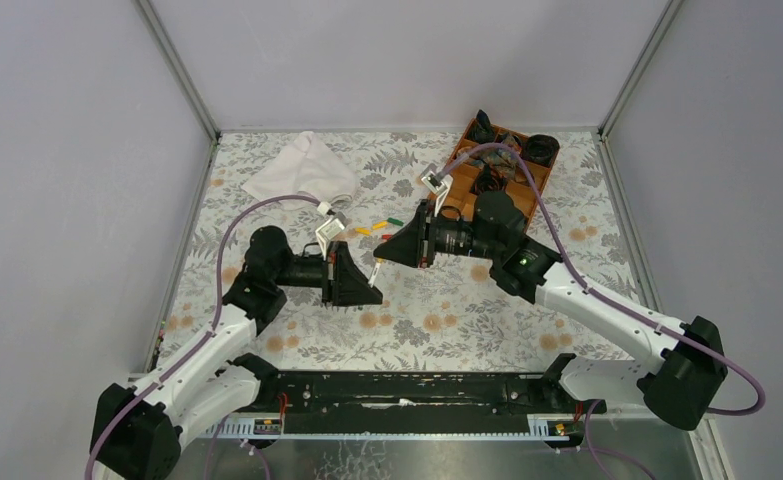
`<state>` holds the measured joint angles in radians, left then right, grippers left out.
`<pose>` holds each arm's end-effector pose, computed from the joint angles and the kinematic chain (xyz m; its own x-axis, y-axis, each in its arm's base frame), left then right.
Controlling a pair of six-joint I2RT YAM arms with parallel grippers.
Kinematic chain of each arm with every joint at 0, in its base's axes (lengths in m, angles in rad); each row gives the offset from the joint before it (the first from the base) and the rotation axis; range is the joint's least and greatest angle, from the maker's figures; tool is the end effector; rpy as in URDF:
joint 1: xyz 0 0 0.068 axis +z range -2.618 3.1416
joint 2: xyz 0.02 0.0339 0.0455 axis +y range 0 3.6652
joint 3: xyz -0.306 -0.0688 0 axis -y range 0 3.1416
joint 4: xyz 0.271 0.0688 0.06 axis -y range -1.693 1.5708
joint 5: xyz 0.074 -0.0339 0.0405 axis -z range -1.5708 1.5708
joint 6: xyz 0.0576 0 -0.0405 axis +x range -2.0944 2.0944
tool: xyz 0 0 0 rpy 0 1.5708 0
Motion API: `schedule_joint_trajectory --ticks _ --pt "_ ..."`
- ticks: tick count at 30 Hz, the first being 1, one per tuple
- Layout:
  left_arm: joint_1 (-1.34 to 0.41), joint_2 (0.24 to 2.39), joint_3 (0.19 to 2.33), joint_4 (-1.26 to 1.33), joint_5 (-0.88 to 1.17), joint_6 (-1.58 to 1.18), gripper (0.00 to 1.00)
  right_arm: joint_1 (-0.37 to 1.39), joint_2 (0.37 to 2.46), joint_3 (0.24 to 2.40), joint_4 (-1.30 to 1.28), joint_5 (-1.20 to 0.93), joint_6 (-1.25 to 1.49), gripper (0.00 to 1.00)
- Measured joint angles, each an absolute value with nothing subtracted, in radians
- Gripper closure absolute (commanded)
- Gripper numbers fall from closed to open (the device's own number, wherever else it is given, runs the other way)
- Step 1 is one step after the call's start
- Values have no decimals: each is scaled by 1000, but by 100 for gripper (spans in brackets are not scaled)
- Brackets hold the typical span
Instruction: Insert the pens into the pen caps
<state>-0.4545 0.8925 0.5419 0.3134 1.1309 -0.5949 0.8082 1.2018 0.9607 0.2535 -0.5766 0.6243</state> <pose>0.1582 -0.1353 0.3114 -0.5877 0.0216 -0.8088 0.8089 -0.0027 -0.5879 0.1910 0.2454 0.3940 -0.5675 0.1154 -0.8153 -0.8024 0.1448 0.5790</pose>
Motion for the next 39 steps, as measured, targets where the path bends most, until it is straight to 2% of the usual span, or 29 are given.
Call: schedule_joint_trajectory --ticks 8,9,11,12,14,15,17,20,24,28,34,39 --pt "-423 902 509 345 1203 -643 100 829 1207 905 311 -558 646 100" --pt "-422 904 509 347 1210 -644 98 831 1205 899 319 -554 651 100" --pt "-421 905 509 343 1213 -636 80 836 1193 894 322 -537 660 100" --pt "-419 905 509 337 1211 -624 68 840 1187 893 315 -519 662 100" --pt "-416 905 521 316 1172 -590 39 855 1168 898 268 -488 654 100" --pt "-410 906 546 293 1134 -568 28 878 1155 899 201 -470 650 100" --pt "-397 894 610 247 1042 -514 14 928 1135 900 59 -402 636 100" --pt "-392 839 672 152 851 -437 2 949 1100 934 -140 -239 594 100" --pt "-392 802 716 -2 529 -374 0 948 1108 1102 -385 86 514 100" --pt "-381 858 772 -158 220 -351 10 946 1174 1230 -559 416 432 100" --pt "-324 968 791 -316 10 -340 26 885 1318 1159 -630 558 356 100" --pt "-220 986 791 -364 -48 -340 32 748 1402 1060 -601 556 282 100"
